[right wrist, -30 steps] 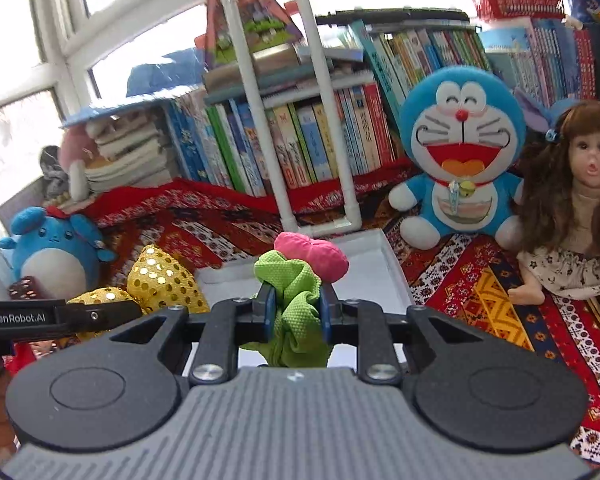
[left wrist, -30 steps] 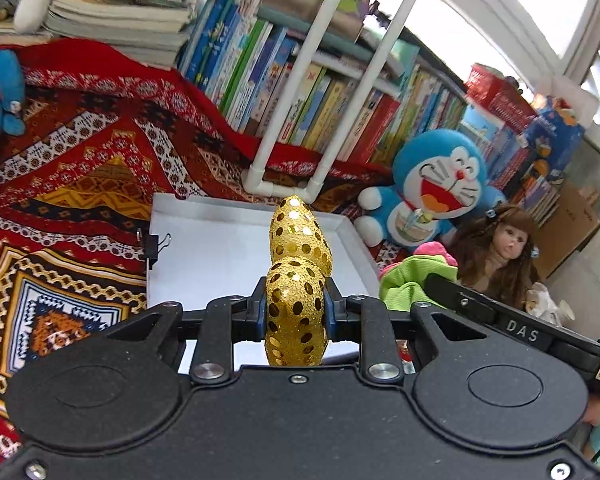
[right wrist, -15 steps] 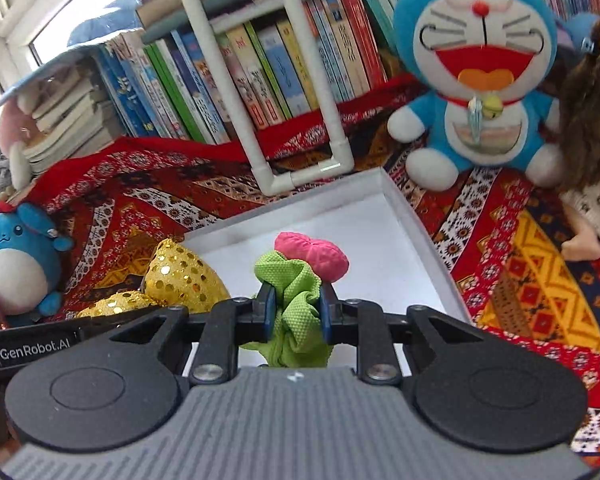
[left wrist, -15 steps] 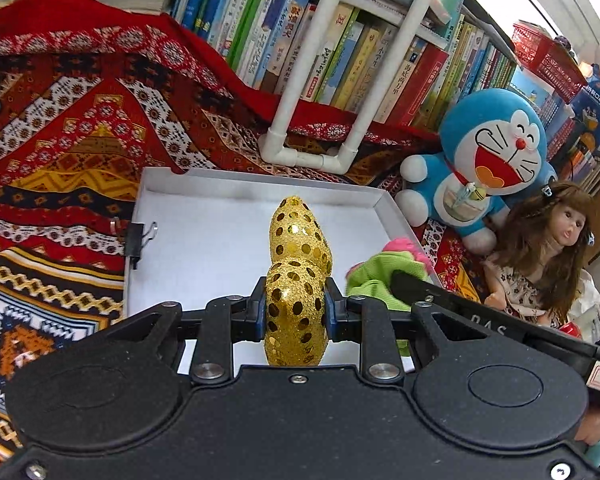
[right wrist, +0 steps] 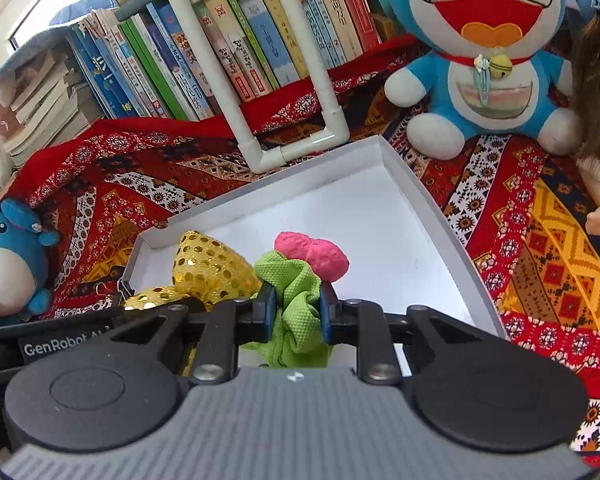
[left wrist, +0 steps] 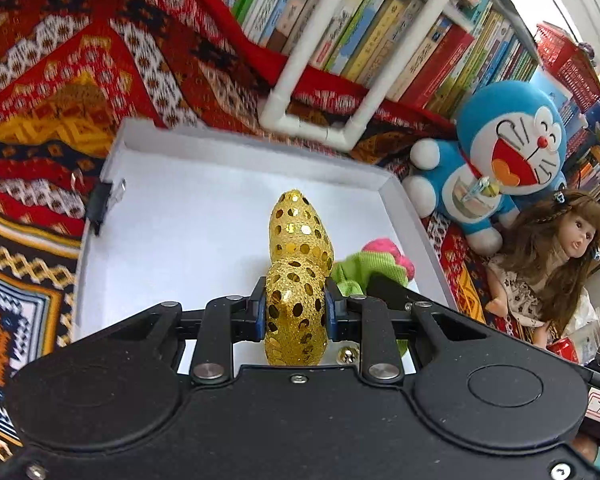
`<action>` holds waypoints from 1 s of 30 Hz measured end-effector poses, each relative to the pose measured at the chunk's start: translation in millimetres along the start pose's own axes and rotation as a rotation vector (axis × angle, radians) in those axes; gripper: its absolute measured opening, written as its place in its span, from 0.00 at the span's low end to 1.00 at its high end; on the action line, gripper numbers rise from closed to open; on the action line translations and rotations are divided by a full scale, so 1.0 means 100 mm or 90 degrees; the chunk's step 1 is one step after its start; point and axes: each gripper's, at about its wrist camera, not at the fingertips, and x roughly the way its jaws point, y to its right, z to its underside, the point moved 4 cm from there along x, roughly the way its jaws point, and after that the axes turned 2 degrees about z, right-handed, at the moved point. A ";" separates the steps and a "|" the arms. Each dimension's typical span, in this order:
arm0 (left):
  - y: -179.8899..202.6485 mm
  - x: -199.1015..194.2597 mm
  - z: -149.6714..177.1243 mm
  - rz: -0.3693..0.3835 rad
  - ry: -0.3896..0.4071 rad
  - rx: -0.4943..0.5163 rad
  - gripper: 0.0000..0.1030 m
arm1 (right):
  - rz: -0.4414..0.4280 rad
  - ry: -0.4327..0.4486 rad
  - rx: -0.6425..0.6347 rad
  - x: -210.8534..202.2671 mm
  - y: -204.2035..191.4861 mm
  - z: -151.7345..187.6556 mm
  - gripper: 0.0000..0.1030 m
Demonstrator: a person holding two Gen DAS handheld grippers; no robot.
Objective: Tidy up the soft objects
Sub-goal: 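Lower the gold bow and open the left tool while the right tool releases the scrunchies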
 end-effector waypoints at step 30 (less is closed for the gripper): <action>-0.03 -0.01 0.04 -0.036 -0.024 0.055 0.43 | 0.017 -0.037 -0.005 0.04 -0.02 0.05 0.34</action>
